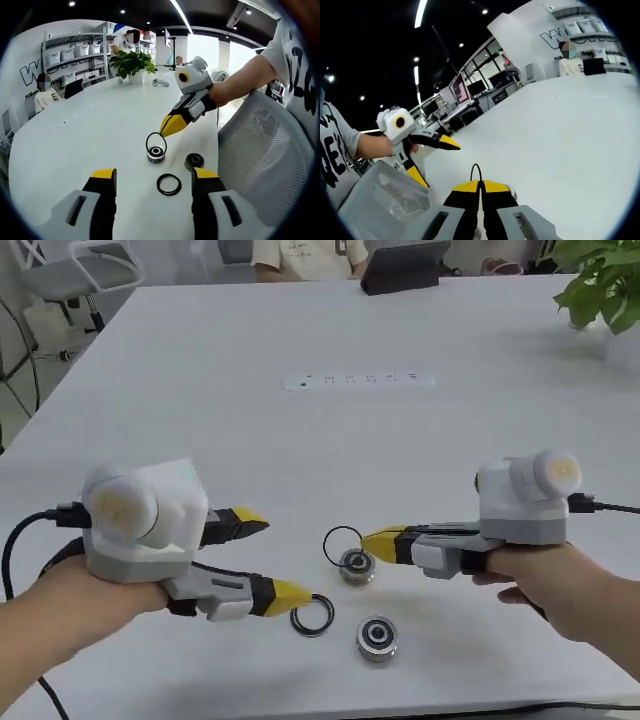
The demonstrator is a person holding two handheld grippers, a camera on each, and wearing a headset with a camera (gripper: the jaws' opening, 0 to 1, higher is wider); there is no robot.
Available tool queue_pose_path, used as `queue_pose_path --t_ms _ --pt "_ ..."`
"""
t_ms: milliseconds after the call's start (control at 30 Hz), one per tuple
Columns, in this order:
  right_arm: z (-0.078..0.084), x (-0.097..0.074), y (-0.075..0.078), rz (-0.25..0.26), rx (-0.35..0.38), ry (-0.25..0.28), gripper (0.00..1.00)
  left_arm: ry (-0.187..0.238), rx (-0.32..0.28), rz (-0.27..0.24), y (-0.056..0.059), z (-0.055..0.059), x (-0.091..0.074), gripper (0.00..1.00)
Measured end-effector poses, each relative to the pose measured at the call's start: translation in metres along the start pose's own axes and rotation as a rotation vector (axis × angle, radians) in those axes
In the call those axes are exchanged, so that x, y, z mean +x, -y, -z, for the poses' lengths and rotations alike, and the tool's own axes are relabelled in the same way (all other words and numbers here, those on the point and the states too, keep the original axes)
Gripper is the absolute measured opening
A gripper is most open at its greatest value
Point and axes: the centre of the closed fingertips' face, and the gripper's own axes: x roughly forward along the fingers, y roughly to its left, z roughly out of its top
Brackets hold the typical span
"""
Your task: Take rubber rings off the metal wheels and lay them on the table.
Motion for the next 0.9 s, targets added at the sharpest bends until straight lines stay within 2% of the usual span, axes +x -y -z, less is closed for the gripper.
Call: queue_pose_path --t_ms 367,900 --pt "0.005 0.008 -0.011 -0.039 0.001 -0.035 0.0 -0.001 -0.026 -0.03 0.0 0.011 -0.02 0.68" --pt "0.038 0.025 -0.029 -0.081 0.001 -0.185 0.0 0.007 -0.046 -0.054 0.005 0.021 -0.036 0.72"
